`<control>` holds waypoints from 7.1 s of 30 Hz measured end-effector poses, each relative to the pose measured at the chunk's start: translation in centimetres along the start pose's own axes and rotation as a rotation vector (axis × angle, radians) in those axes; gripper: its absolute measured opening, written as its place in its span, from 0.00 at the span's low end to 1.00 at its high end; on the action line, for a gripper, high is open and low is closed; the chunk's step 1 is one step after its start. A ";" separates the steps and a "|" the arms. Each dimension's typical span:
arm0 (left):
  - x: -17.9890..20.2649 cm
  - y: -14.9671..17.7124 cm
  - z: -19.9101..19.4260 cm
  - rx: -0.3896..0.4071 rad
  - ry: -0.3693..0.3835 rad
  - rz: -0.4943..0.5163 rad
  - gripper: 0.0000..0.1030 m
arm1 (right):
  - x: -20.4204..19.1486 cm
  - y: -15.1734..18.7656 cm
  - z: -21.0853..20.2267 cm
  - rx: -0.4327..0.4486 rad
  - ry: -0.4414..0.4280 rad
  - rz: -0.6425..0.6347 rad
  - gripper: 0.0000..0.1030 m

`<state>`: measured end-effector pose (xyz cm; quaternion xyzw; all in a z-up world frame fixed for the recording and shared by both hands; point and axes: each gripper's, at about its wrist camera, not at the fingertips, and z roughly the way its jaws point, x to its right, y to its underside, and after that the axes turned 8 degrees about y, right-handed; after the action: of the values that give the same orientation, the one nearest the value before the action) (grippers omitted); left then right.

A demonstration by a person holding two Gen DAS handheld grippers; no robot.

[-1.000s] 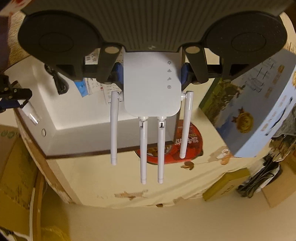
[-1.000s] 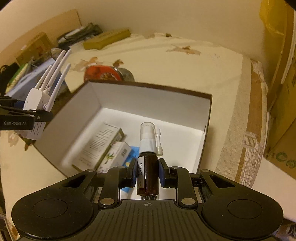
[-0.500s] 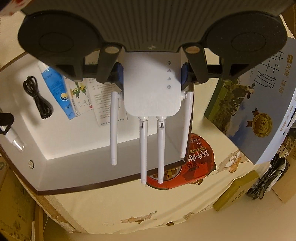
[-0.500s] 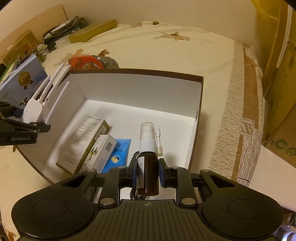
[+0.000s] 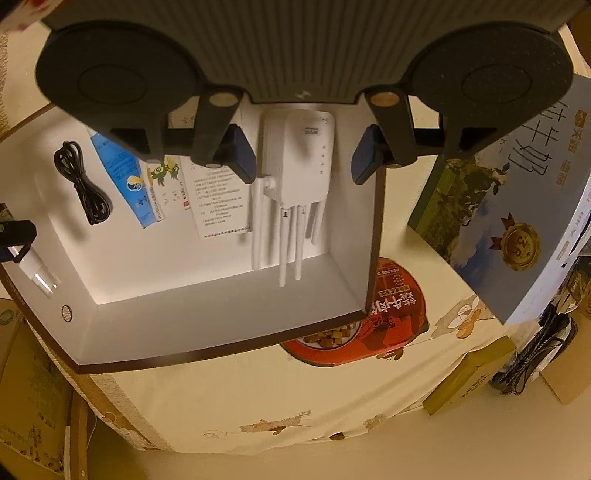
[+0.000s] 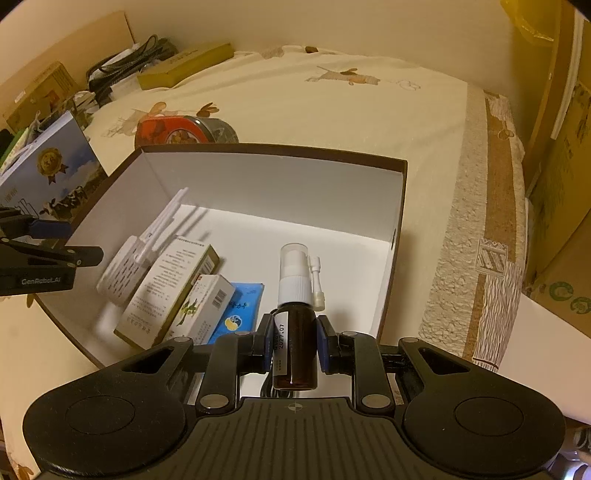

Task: Organize rigid objects
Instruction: 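Lower the spray bottle into the brown box and open the right gripper, then withdraw both grippers from the brown box, then move the left gripper to the blue floss box while the right gripper approaches the white hair clip, then grasp the floss box with the left gripper while the right gripper grasps the hair clip, then lift the floss box and hair clip toward the brown box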

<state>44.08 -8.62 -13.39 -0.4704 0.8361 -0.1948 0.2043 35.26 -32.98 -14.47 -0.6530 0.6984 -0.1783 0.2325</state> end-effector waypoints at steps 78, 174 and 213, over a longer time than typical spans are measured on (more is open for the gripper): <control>-0.8 20.7 -20.8 0.110 0.012 -0.485 0.60 | -4.8 12.1 -14.0 0.018 -0.112 0.128 0.65; 6.6 26.9 -7.8 -0.110 0.095 -0.514 0.51 | -11.1 20.1 -4.8 -0.139 -0.136 -0.125 0.64; 9.3 28.0 -8.3 -0.175 0.118 -0.511 0.51 | -10.9 24.2 -6.2 -0.206 -0.068 -0.134 0.42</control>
<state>15.54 -2.11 -22.39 -0.6697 0.7143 -0.1945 0.0580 12.14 -20.49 -21.67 -0.7242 0.6596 -0.0985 0.1754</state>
